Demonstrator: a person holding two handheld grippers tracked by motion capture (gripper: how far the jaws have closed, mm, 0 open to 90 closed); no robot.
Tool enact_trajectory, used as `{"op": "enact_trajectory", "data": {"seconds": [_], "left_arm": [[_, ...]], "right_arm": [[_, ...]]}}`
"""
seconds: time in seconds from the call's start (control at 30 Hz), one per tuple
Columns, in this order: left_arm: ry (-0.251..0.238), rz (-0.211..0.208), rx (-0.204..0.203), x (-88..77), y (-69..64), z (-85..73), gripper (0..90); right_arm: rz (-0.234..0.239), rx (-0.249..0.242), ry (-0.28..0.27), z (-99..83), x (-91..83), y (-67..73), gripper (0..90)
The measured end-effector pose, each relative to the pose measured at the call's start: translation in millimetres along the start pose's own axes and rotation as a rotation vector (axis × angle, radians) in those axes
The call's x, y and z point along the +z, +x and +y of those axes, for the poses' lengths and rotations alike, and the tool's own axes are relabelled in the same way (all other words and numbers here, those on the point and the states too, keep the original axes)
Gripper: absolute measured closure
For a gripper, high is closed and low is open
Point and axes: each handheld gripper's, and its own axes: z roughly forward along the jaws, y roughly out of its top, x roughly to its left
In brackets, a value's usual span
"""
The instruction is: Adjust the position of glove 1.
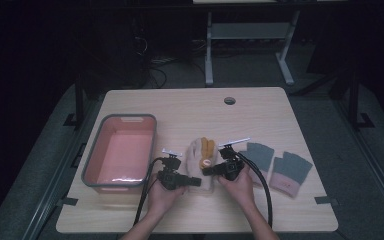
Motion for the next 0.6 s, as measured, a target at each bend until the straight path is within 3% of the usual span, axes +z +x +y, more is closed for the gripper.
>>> {"op": "enact_trajectory", "data": {"seconds": [0.03, 0.17, 0.33, 0.6], "left_arm": [[0.006, -0.012, -0.009, 0.2, 1.3, 0.8, 66.8], [0.029, -0.036, -0.024, 0.2, 4.6, 4.7, 68.0], [0.022, -0.065, -0.034, -0.2, 6.6, 5.8, 68.6], [0.012, -0.067, -0.017, -4.7, 3.6, 8.9, 69.0]], "right_arm": [[0.026, 0.002, 0.015, 1.6, 0.3, -3.6, 75.5], [0.049, 0.022, 0.026, 2.9, -0.1, -7.3, 78.9], [0.068, 0.033, 0.02, 4.6, -3.3, -9.1, 80.9], [0.097, 0.034, 0.003, 6.3, -10.8, -7.9, 81.3]]}}
